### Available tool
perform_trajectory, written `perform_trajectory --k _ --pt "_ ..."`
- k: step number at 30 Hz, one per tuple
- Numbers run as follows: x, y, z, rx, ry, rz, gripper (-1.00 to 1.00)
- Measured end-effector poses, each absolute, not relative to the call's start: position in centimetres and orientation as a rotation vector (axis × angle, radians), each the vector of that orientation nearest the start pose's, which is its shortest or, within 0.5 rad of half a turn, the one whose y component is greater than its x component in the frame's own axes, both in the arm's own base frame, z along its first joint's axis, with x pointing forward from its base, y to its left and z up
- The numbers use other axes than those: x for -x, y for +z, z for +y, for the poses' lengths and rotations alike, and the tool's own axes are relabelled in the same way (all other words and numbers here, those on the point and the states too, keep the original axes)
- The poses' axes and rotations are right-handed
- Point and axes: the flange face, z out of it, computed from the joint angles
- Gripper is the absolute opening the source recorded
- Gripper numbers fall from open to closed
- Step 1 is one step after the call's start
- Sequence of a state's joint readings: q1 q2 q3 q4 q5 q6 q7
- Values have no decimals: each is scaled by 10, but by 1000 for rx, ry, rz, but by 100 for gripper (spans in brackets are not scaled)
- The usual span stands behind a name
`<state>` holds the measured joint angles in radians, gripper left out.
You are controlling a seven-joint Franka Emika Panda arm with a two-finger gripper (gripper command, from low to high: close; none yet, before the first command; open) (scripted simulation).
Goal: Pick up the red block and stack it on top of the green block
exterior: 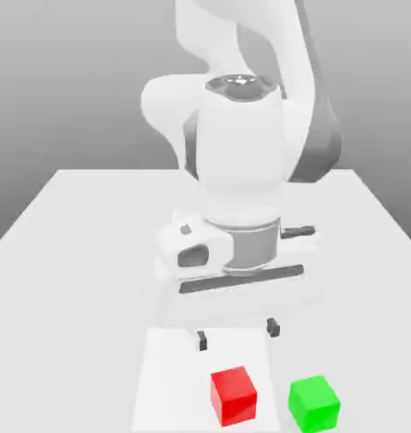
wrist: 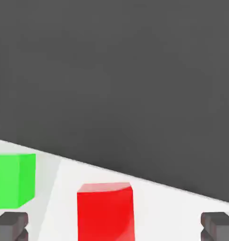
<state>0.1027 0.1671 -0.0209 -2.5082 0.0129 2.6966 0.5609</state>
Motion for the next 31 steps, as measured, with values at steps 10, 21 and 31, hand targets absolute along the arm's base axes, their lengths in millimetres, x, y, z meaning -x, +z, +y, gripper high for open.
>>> perform_trajectory --k 10,21,31 --pt "-465 147 38 3051 1 751 -100" --pt "-469 228 97 3090 4 549 -100" --pt "-467 186 150 3120 1 367 100"
